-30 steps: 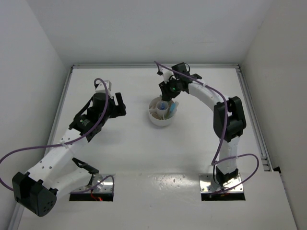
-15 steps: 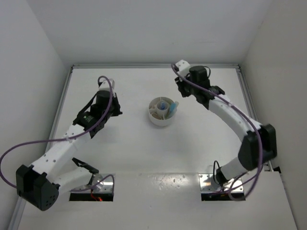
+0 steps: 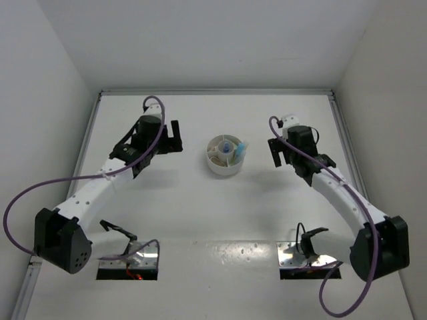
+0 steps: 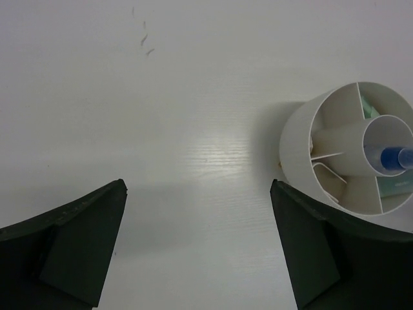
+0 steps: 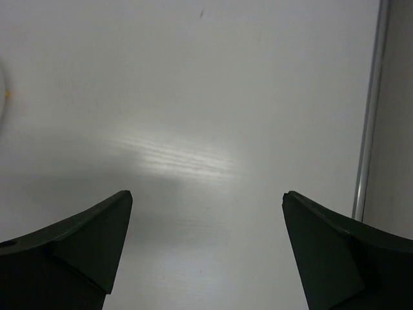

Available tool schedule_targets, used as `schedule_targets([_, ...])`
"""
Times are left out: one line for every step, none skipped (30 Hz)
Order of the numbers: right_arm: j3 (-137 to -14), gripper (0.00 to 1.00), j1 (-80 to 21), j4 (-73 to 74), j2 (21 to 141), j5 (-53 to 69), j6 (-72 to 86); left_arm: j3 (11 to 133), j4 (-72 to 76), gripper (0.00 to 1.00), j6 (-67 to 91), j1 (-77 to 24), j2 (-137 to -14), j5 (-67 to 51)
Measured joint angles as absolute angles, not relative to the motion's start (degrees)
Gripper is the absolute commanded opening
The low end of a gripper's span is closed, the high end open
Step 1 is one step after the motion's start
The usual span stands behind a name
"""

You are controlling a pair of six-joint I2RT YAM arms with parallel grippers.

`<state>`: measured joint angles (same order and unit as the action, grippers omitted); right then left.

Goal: Sort the stationery into containers
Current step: Reset both arms

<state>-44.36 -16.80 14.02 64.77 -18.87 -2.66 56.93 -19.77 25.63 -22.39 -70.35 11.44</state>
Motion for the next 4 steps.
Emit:
schedule_targets([-44.3, 1.00, -16.6, 15.5, 66.4, -19.2, -1.7, 56.4, -19.8, 1.00, 25.5, -22.3, -69.8, 11.6])
schedule_targets([-44.3, 1.00, -16.6, 16.8, 67.4, -19.2, -0.8, 56.0, -19.8, 1.00, 25.3, -22.3, -69.1, 11.6])
schedule_targets([-44.2, 1.00, -16.6, 18.0, 67.6, -19.0, -0.2, 55.7, -19.8, 1.00, 25.1, -22.3, -68.6, 11.6])
schedule_targets([-44.1, 1.00, -16.6, 18.4, 67.1, -18.9, 0.2, 55.5, -19.6, 1.00, 24.9, -22.3, -68.0, 11.6])
